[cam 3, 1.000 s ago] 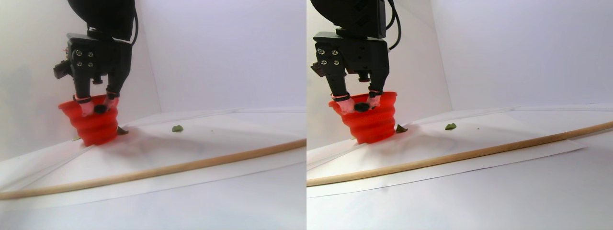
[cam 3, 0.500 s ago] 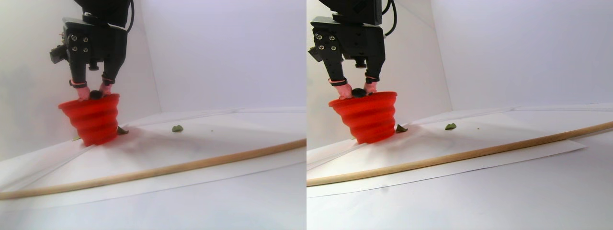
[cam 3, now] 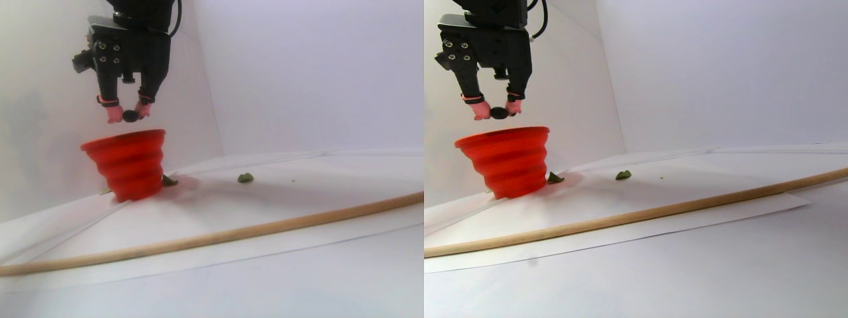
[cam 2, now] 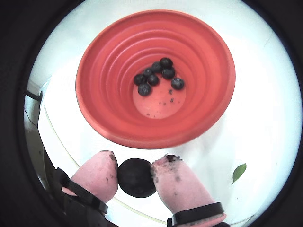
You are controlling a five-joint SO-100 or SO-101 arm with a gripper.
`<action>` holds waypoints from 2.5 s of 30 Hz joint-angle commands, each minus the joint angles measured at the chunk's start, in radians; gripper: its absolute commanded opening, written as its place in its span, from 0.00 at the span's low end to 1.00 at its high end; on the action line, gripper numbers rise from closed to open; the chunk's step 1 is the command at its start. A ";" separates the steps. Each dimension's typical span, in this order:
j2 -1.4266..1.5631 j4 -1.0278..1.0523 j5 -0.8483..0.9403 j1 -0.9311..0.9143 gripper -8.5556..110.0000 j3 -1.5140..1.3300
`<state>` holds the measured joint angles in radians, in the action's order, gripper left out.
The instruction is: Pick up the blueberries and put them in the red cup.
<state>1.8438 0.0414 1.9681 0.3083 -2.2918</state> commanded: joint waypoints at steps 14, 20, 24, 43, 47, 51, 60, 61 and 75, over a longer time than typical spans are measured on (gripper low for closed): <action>-0.138 -0.129 -0.021 0.057 0.18 0.215; -0.184 -0.161 -0.034 0.067 0.18 0.247; -0.218 -0.195 -0.041 0.072 0.19 0.258; -0.153 -0.241 -0.106 0.026 0.23 0.199; -0.114 -0.224 -0.117 0.008 0.23 0.181; -0.055 -0.193 -0.129 -0.020 0.23 0.163; 0.080 -0.121 -0.173 -0.089 0.23 0.112; 0.091 -0.114 -0.181 -0.097 0.23 0.109; 0.252 0.040 -0.284 -0.202 0.22 0.060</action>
<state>1.9574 0.0598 1.7058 0.1104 -2.2519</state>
